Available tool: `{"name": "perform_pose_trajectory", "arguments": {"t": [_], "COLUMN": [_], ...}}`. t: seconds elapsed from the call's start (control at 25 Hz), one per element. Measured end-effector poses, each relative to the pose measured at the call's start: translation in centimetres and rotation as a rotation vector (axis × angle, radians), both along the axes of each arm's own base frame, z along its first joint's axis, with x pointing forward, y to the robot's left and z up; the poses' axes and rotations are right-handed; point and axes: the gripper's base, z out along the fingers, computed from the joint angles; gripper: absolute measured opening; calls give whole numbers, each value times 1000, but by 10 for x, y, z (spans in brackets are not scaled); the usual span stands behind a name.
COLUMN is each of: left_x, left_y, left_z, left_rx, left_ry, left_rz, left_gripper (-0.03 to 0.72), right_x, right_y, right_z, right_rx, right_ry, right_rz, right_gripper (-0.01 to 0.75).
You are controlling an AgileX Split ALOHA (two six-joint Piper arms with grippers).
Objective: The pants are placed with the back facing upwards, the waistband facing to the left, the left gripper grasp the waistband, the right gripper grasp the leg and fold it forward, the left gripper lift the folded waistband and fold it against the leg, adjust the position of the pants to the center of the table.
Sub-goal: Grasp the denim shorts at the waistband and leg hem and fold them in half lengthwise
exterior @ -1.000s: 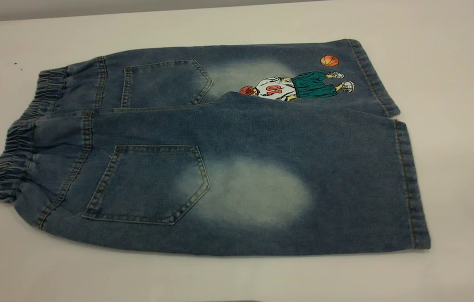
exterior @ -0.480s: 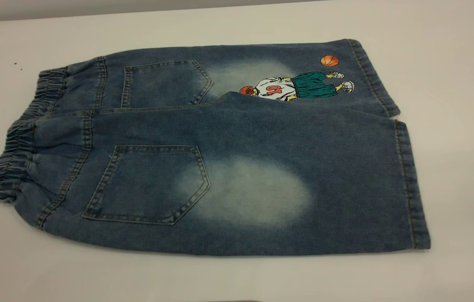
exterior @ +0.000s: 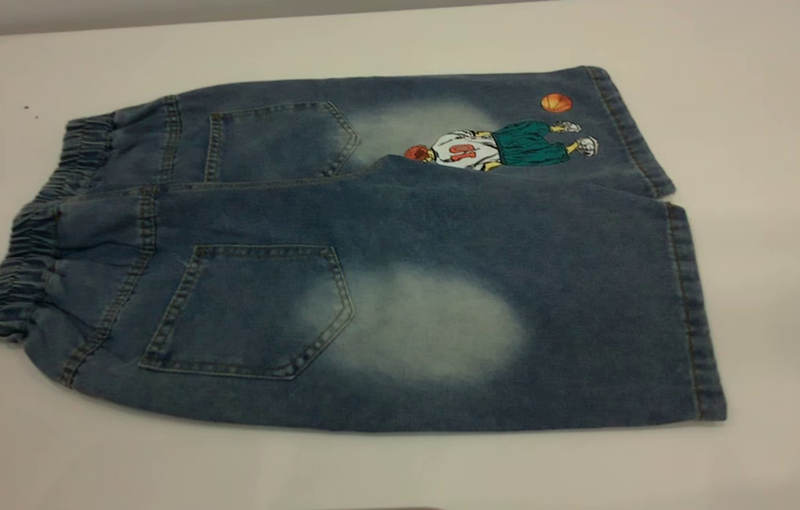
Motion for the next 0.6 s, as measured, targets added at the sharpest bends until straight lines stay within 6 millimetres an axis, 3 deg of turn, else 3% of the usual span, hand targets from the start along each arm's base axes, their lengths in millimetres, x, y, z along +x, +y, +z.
{"name": "perform_pose_trajectory", "arguments": {"t": [0.24,0.4,0.6], "left_x": [77,128,181], "left_y": [8,13,13], "left_z": [-7,-36,-84], "left_rx": [-8,0,-1], "left_ry": [209,386,547], "left_rz": [98,167,153], "left_gripper": [533,531,531], "right_x": [69,111,148], "right_y": [10,16,24], "right_z": [-11,-33,-61], "right_rx": [-8,29,93], "right_ry": [203,290,334], "right_rz": [87,119,140], "right_gripper": [435,477,497]}}
